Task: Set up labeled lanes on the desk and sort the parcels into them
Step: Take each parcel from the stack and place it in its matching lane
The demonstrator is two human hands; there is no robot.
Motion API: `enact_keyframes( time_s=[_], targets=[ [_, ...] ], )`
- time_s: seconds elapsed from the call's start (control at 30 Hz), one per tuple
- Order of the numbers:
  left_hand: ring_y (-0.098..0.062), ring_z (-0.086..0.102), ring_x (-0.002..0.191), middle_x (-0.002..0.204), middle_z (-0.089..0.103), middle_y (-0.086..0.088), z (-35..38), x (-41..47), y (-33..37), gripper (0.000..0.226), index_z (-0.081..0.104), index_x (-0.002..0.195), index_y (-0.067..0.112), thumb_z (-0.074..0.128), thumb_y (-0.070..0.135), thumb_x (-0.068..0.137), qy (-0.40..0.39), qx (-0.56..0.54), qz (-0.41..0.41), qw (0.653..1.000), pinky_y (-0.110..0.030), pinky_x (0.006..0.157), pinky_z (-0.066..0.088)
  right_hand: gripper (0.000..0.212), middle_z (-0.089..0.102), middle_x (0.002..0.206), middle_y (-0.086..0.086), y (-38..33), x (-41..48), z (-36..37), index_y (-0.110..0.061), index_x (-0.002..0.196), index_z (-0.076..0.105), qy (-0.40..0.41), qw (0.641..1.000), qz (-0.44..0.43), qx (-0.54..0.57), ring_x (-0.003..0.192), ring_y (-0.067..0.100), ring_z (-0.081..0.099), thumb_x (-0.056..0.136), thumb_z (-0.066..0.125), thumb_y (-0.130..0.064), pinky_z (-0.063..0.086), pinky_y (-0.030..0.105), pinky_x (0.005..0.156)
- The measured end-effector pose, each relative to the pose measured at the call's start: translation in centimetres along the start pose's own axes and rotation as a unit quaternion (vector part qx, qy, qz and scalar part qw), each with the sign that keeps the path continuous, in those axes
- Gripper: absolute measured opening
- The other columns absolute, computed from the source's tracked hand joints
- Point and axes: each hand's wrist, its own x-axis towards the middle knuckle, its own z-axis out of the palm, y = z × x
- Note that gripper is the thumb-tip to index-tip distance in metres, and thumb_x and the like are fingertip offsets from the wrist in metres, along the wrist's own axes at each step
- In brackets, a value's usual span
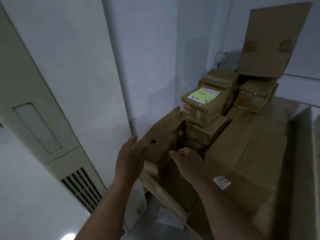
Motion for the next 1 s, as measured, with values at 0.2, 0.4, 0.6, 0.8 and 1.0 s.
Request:
enact_keyframes(
  time_s=[0.2,0.4,0.6,0.8,1.0],
  targets=[
    [-0.03,0.046,0.126,0.14,0.048,-0.01,0.5,6.0,-3.6,0.05,0.043,0.139,0.012,0.049,0.037,0.095,-0.098,0.02,-0.013,0.995,-0.042,0.105,0.038,0.034,0.062,0.081,0.003,-1.4,2.7,3.6,-0.017,0.088,0.061,0.021,0.995,0.075,0.06,0.089,0.027,0.064,0.093,0.049,-0.048,0.053,0.045,0.087],
    [-0.027,0.058,0.102,0.109,0.063,-0.009,0.8,5.7,-4.3,0.033,0.06,0.111,0.015,0.042,0.039,0.097,-0.17,0.042,-0.006,0.985,-0.035,0.087,0.045,0.03,0.066,0.103,-0.007,-1.4,1.9,5.0,-0.028,0.114,0.06,0.063,0.985,0.075,0.141,0.093,0.013,0.062,0.09,0.056,-0.046,0.053,0.036,0.088],
    [-0.027,0.053,0.117,0.129,0.056,-0.005,-0.2,2.9,-3.0,0.05,0.049,0.134,0.02,0.037,0.05,0.096,-0.195,-0.013,0.013,0.981,-0.042,0.098,0.044,0.017,0.062,0.097,-0.006,-1.8,-0.9,3.3,-0.038,0.097,0.053,0.104,0.983,0.055,0.139,0.094,0.017,0.058,0.089,0.054,-0.053,0.048,0.036,0.093],
    [-0.028,0.055,0.093,0.089,0.052,0.001,-0.6,1.1,-0.9,0.042,0.048,0.098,0.018,0.033,0.057,0.093,-0.174,-0.098,-0.003,0.98,-0.048,0.087,0.05,0.067,0.055,0.121,0.003,-2.4,-2.6,1.6,-0.02,0.128,0.051,0.173,0.973,0.075,0.135,0.114,0.029,0.052,0.085,0.04,-0.071,0.044,0.046,0.099],
    [-0.017,0.059,0.089,0.093,0.057,0.005,-0.1,-0.5,-1.0,0.017,0.053,0.099,0.027,0.052,0.042,0.09,-0.183,-0.182,-0.011,0.966,-0.046,0.086,0.053,0.018,0.064,0.097,0.0,0.2,-2.9,1.6,-0.026,0.092,0.056,0.19,0.963,0.035,0.186,0.094,0.023,0.06,0.087,0.054,-0.009,0.049,0.039,0.086]
  ],
)
